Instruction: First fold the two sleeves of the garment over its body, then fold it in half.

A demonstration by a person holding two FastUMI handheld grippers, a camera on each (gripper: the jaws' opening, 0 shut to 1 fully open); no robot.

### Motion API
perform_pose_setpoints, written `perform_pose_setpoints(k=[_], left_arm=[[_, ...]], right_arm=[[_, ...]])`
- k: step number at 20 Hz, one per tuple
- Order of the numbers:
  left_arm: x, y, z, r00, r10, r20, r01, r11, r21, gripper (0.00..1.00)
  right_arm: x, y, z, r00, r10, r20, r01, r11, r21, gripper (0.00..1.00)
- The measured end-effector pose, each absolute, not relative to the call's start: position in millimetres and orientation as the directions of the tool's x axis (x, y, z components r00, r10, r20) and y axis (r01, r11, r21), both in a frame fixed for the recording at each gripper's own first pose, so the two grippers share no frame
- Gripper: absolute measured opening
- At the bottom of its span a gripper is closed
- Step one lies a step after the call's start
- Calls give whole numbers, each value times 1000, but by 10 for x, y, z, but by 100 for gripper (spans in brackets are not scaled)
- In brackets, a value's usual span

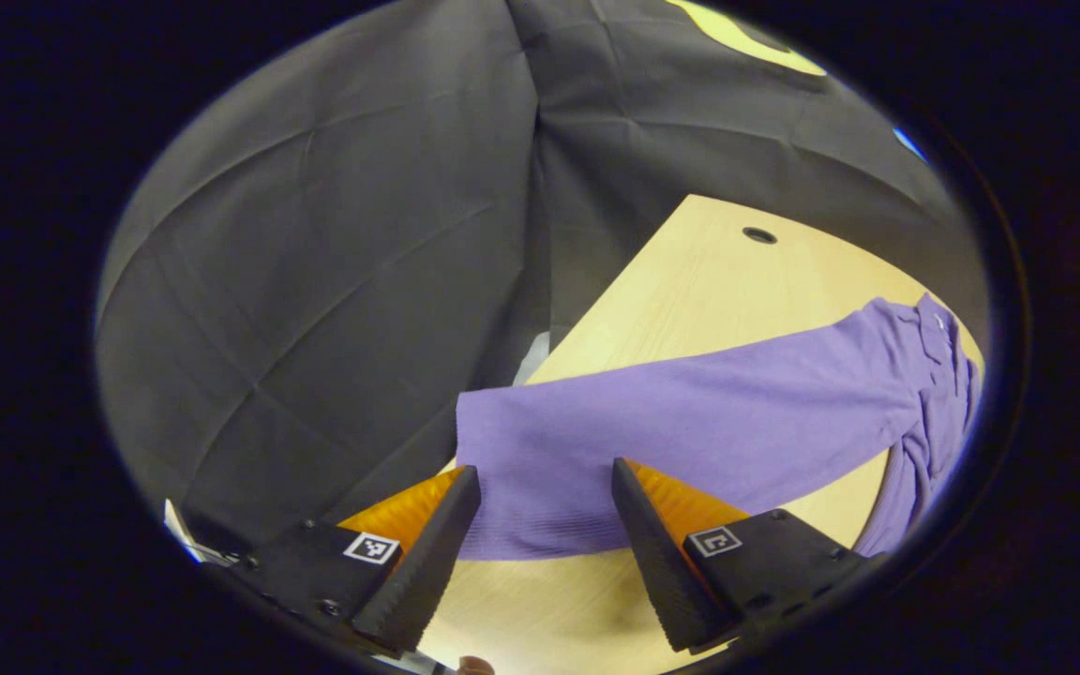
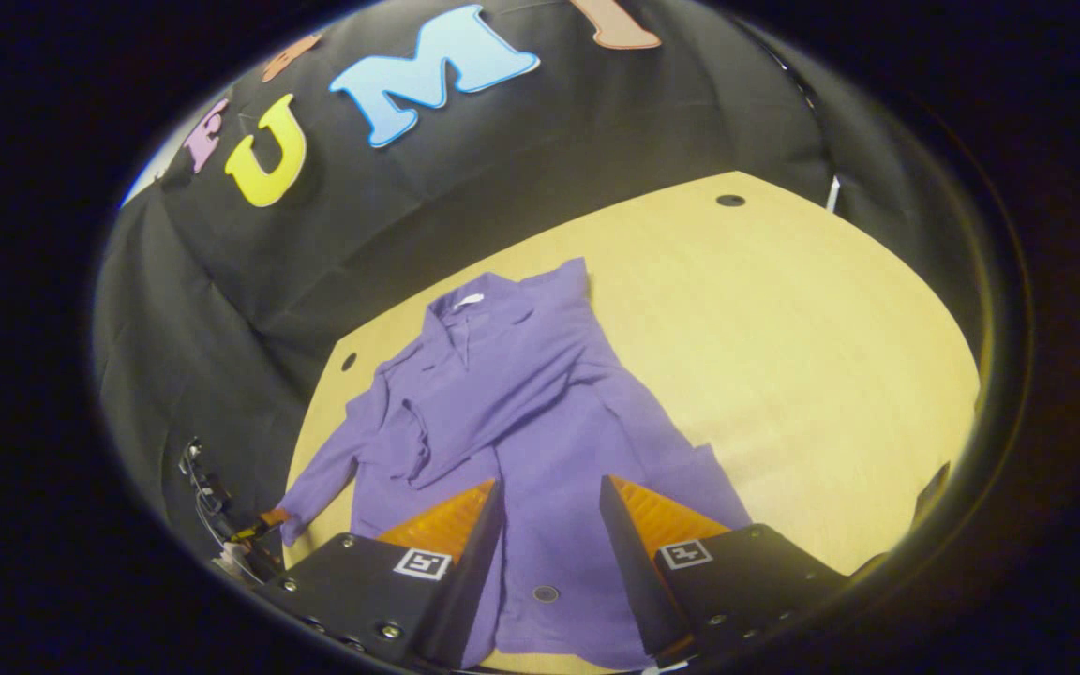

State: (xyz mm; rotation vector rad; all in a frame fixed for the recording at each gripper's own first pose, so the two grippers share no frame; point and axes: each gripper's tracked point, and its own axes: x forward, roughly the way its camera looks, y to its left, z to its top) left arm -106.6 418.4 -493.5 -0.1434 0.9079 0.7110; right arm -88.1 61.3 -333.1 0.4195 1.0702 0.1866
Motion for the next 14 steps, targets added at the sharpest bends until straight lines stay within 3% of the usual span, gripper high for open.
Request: perform_pose_setpoints(k=[2,8,11,12,14], left_arm=[[-1121,4147,-5016,376,495,-783,-630,757,176,99],[-1051,4095,-5063,396,481,-782,-641,755,139,94],[-1025,4051,-5069,395,477,-785,-658,743,121,80],[-990,4045,-5090,405,463,-789,-652,751,106,80],[-973,4007,-5116,396,461,-794,-633,763,128,63]], right_arm=[[-985,491,-3331,473,324,-819,88,908,410,66],[-1168,294,-3264,479,290,-829,151,902,403,66],[-1199,260,-3250,475,289,-831,154,903,402,66],[-1217,248,-3249,474,288,-832,151,904,399,66],[-1246,241,-3265,469,289,-834,145,907,395,66]])
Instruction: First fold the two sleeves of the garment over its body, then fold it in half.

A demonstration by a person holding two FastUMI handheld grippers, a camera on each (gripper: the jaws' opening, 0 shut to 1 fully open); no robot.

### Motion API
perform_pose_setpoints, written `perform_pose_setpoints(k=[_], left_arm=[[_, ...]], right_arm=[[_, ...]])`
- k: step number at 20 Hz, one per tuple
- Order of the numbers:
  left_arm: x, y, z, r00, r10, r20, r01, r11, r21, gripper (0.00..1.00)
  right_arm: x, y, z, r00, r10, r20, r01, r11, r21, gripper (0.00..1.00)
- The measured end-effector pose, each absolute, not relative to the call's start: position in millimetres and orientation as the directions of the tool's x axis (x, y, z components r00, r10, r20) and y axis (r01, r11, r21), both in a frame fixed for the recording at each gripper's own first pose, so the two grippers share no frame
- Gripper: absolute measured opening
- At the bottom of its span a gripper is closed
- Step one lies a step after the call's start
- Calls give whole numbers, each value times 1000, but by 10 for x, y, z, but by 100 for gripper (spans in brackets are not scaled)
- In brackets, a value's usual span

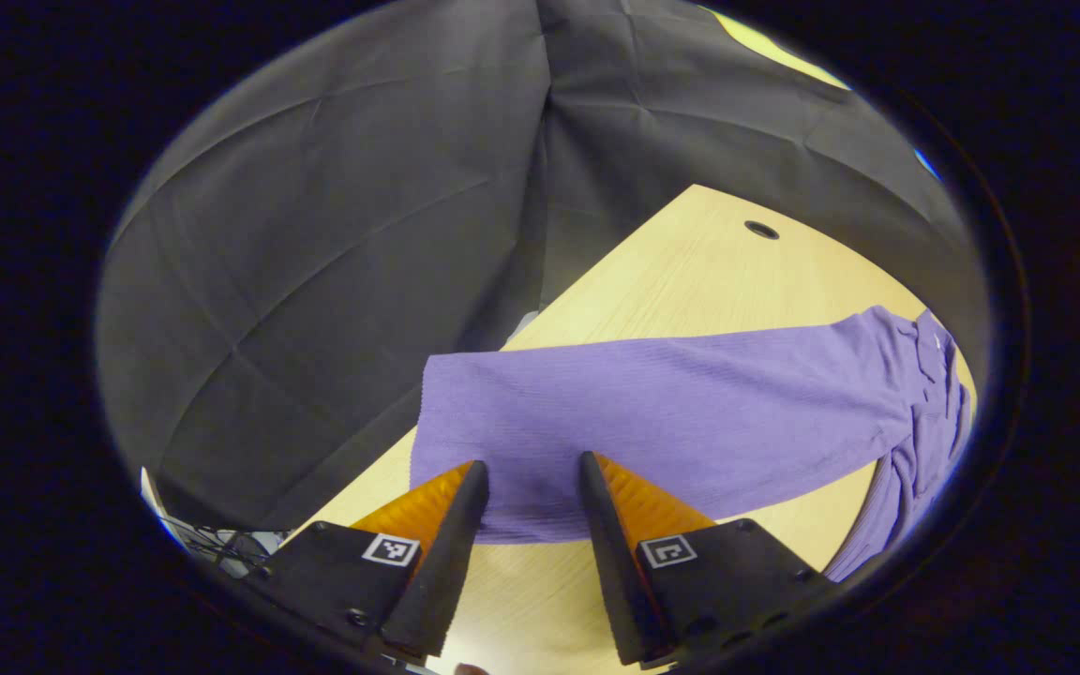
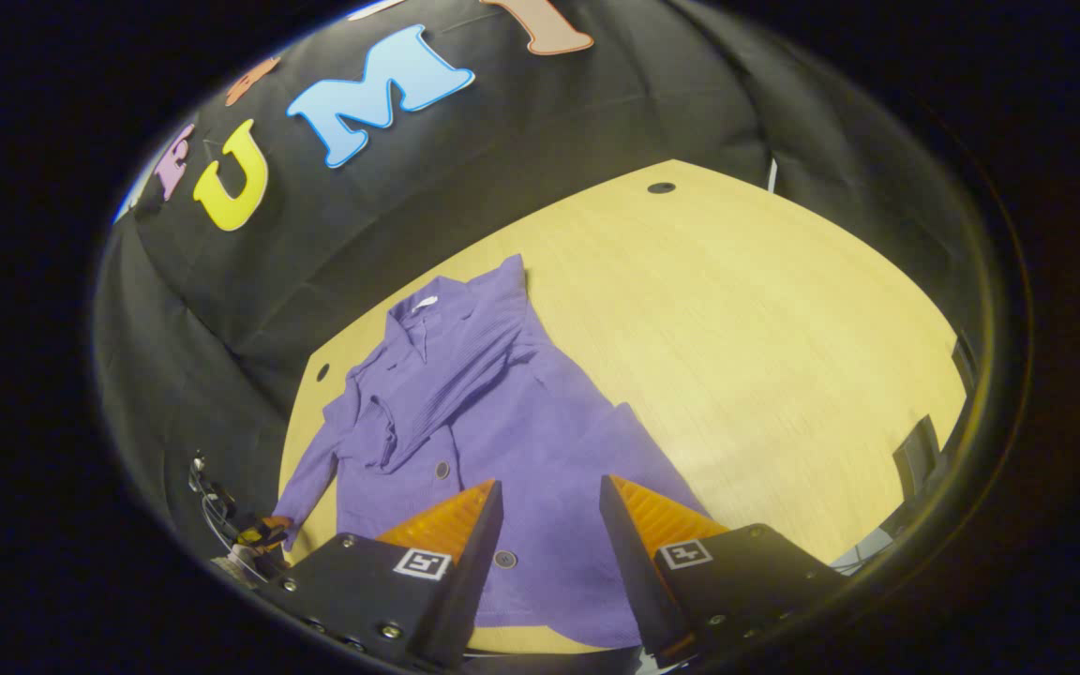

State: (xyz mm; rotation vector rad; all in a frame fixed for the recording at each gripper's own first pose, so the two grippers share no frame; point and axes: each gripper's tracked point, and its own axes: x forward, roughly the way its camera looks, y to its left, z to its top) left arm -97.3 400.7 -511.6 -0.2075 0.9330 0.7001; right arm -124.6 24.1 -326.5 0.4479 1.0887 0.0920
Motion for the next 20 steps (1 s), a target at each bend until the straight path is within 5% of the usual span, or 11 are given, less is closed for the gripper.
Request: perform_pose_setpoints(k=[1,2,3,5,10,14,20], left_arm=[[-917,3951,-5124,419,434,-798,-617,781,100,71],[-893,3945,-5108,419,439,-795,-612,783,110,63],[-898,3933,-5125,416,440,-796,-601,790,122,39],[-885,3931,-5106,413,444,-795,-608,785,123,45],[-840,3910,-5131,381,463,-800,-589,788,176,7],[-799,3873,-5118,312,522,-794,-516,795,320,6],[-684,3804,-5069,338,514,-789,-491,811,318,7]], right_arm=[[-1268,237,-3287,462,287,-839,141,911,389,66],[-1305,225,-3322,455,284,-844,136,914,381,66],[-1338,213,-3354,446,280,-850,134,918,373,66],[-1425,168,-3411,430,270,-862,135,924,357,66],[-1677,42,-3493,389,241,-889,136,940,314,66],[-1872,-24,-3571,348,218,-912,101,958,267,66],[-2181,-79,-3639,311,197,-930,73,971,230,66]])
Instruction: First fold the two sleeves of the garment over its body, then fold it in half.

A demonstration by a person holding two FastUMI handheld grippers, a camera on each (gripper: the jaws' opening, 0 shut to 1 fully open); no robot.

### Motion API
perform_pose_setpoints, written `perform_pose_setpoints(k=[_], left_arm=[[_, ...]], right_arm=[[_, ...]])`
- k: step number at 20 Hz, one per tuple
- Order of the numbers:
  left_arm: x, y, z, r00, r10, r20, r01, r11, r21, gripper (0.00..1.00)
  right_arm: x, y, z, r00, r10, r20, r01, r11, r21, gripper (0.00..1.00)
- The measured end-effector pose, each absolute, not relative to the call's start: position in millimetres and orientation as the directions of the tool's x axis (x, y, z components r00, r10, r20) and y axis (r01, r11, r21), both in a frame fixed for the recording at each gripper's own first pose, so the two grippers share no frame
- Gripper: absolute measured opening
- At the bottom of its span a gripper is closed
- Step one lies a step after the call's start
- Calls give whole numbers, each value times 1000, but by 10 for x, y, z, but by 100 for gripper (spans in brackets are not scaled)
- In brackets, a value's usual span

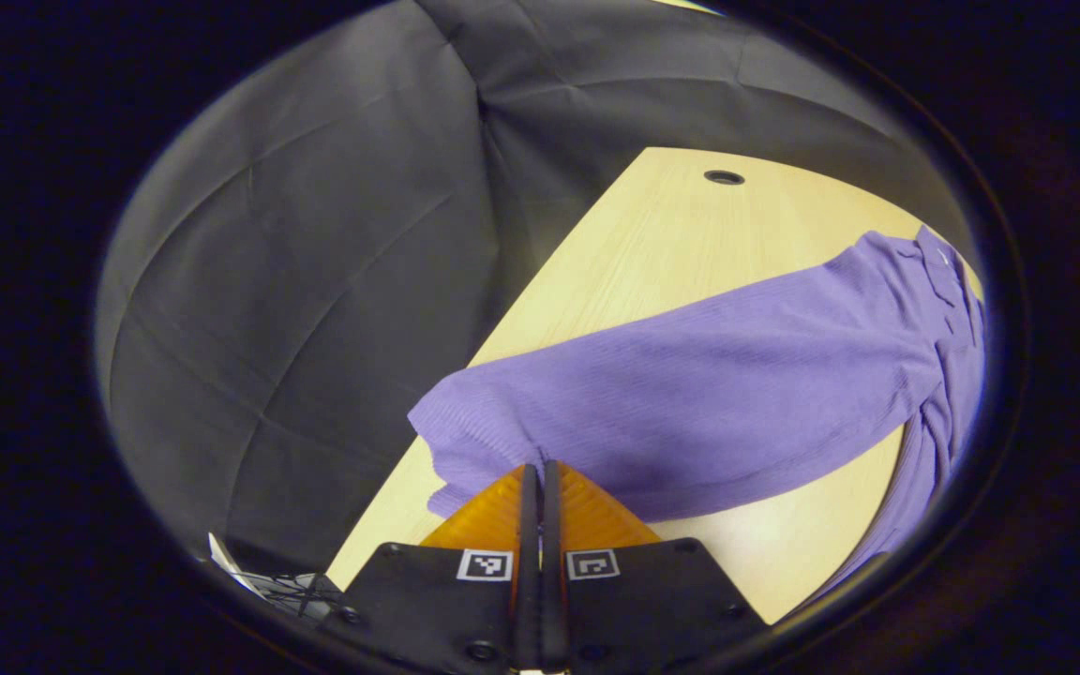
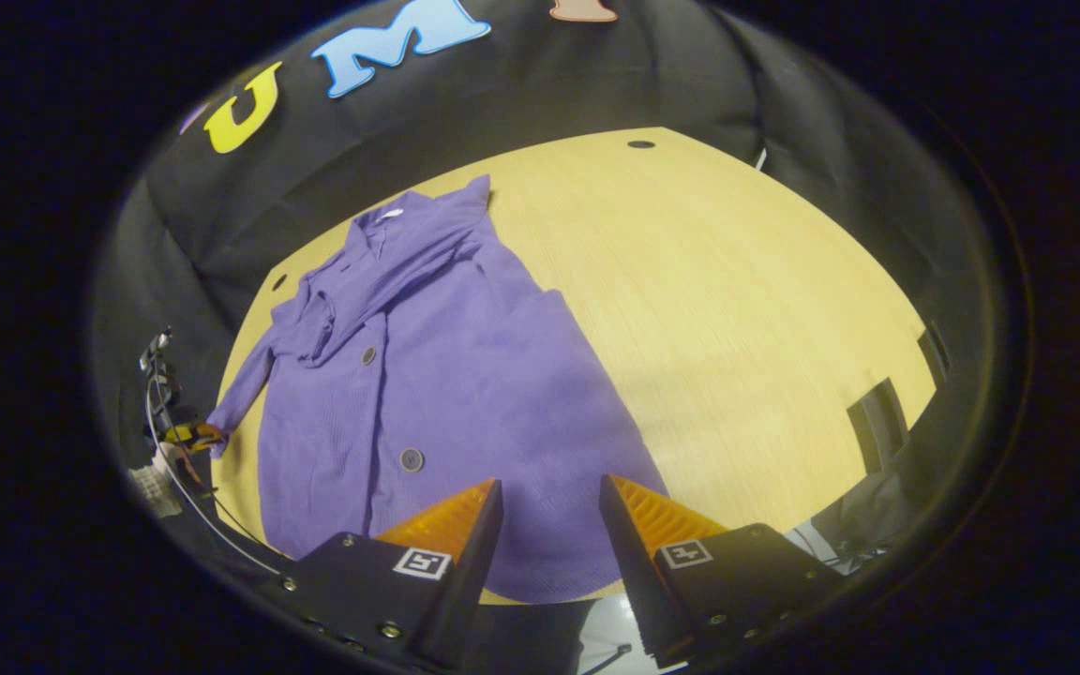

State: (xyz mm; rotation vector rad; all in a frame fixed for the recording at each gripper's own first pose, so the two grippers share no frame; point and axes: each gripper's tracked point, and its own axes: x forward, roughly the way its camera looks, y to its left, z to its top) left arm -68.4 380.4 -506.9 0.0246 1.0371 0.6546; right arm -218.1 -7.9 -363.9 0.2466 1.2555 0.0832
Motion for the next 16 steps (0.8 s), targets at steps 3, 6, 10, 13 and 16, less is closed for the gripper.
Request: perform_pose_setpoints(k=[3,6,10,13,16], left_arm=[[-522,3605,-5013,371,485,-792,-458,838,298,7],[-206,3335,-4999,415,443,-795,-427,866,260,7],[220,2954,-4696,500,380,-778,-367,907,208,7],[628,2623,-4391,570,329,-753,-306,935,177,7],[965,2200,-4134,633,267,-727,-240,960,144,7]], right_arm=[[-2248,-97,-3644,297,198,-934,56,973,224,66],[-2300,-86,-3673,281,203,-938,49,973,225,66],[-2356,-96,-3746,265,192,-945,49,976,212,66],[-2378,-100,-3806,256,189,-948,48,977,208,66],[-2406,-88,-3867,249,188,-950,42,978,205,66]])
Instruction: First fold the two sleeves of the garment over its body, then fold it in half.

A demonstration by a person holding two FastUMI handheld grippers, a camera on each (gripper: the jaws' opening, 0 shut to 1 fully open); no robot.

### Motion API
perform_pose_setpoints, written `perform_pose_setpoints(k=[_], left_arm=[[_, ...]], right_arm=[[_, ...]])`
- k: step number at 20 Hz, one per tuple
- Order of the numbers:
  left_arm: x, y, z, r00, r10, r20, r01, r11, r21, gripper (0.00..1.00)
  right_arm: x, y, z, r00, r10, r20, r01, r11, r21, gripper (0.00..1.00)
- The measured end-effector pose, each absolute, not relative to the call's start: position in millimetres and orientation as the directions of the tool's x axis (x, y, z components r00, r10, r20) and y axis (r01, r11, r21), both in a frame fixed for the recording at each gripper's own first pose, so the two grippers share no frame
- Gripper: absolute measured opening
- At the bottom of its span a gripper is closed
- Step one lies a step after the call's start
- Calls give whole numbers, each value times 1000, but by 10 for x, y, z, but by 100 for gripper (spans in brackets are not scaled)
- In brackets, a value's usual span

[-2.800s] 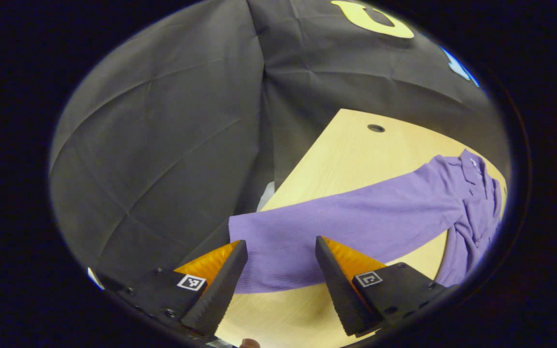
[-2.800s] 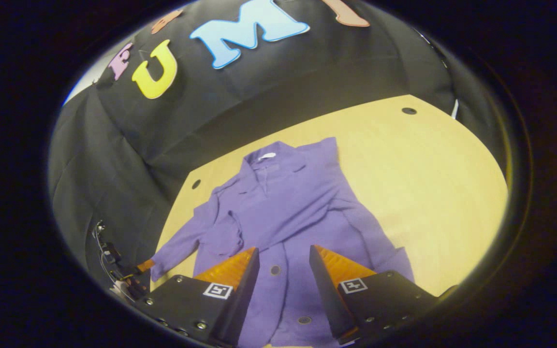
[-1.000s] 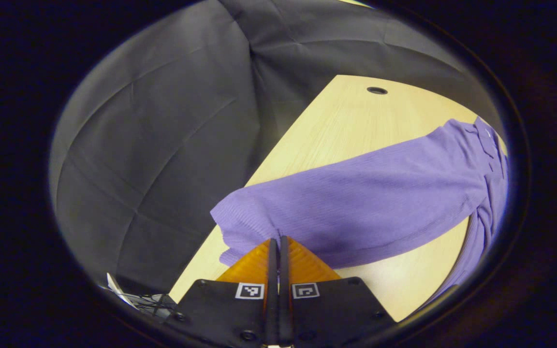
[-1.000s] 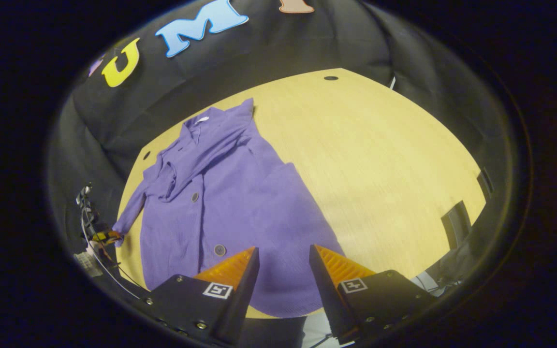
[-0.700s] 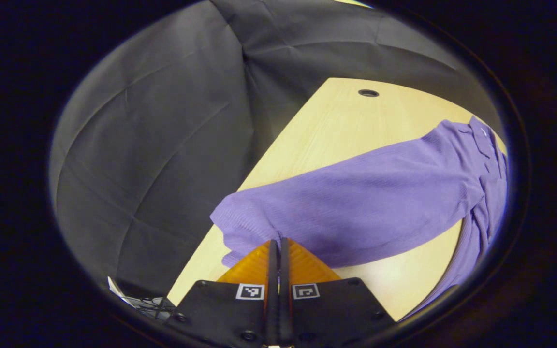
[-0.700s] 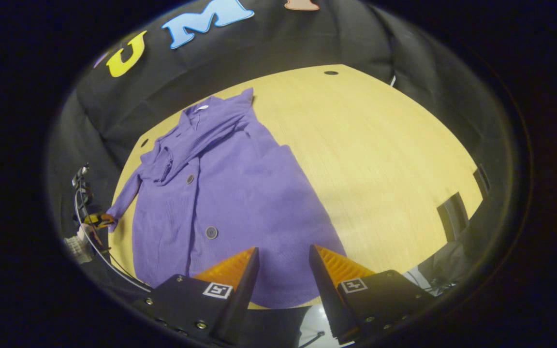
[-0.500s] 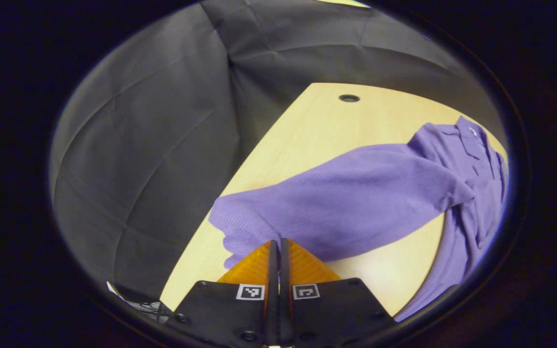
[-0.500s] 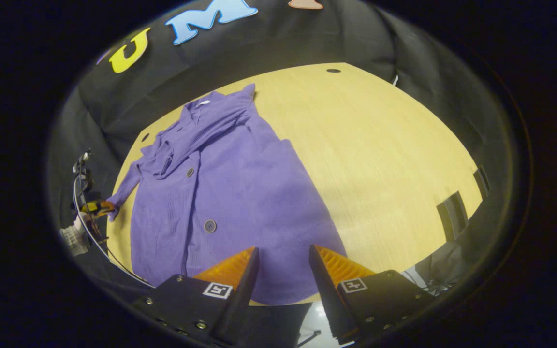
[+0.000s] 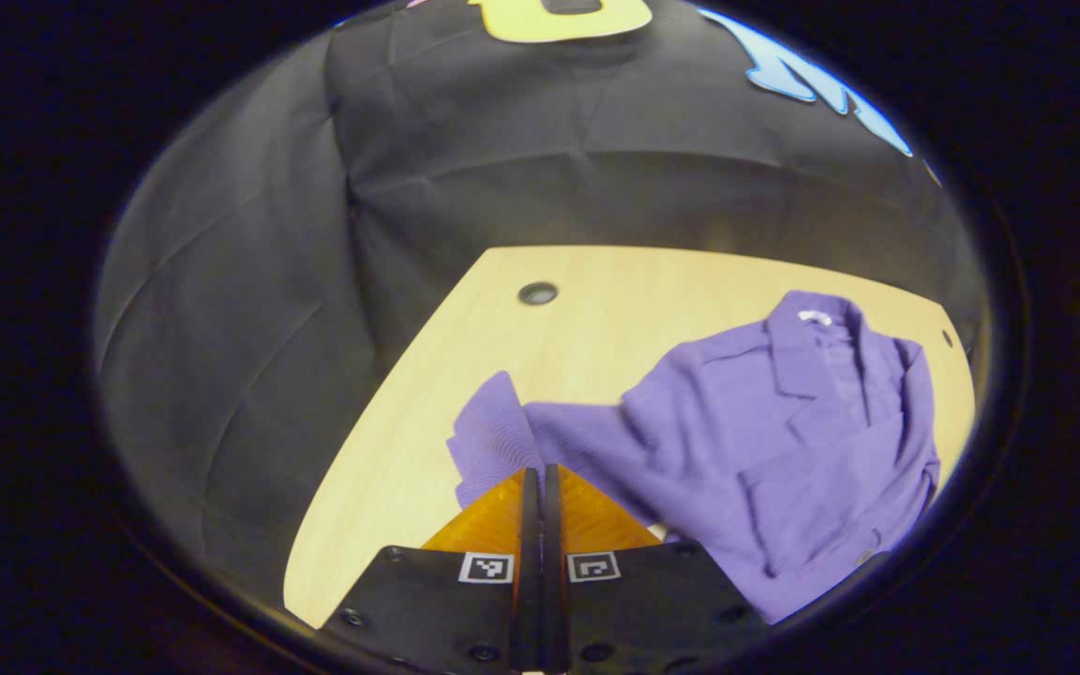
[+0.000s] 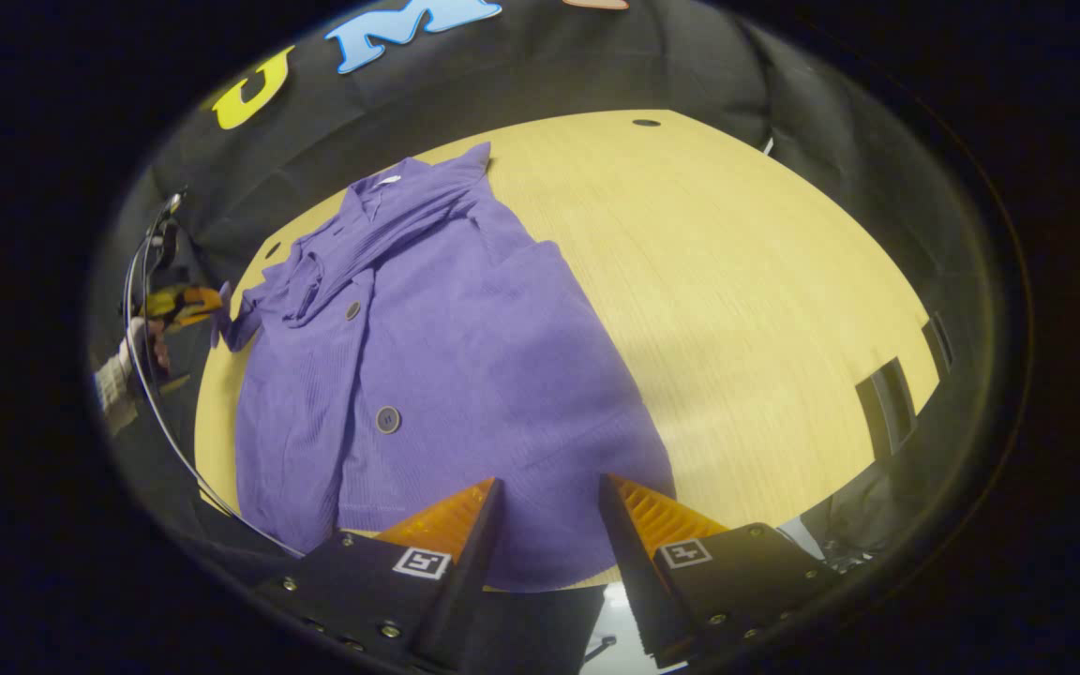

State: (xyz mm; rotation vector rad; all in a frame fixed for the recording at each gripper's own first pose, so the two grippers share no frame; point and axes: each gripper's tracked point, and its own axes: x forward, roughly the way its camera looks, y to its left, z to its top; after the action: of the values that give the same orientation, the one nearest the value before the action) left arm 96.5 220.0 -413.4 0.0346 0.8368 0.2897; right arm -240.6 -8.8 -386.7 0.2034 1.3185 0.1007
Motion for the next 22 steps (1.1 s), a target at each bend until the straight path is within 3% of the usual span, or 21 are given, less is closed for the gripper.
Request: perform_pose_setpoints(k=[10,22], left_arm=[[1730,479,-3602,729,4,-685,20,999,27,6],[1740,-1193,-3724,681,-208,-702,244,969,-51,7]], right_arm=[[-2419,-131,-3947,230,171,-958,64,980,190,64],[-2465,-127,-3973,196,148,-969,57,985,162,65]])
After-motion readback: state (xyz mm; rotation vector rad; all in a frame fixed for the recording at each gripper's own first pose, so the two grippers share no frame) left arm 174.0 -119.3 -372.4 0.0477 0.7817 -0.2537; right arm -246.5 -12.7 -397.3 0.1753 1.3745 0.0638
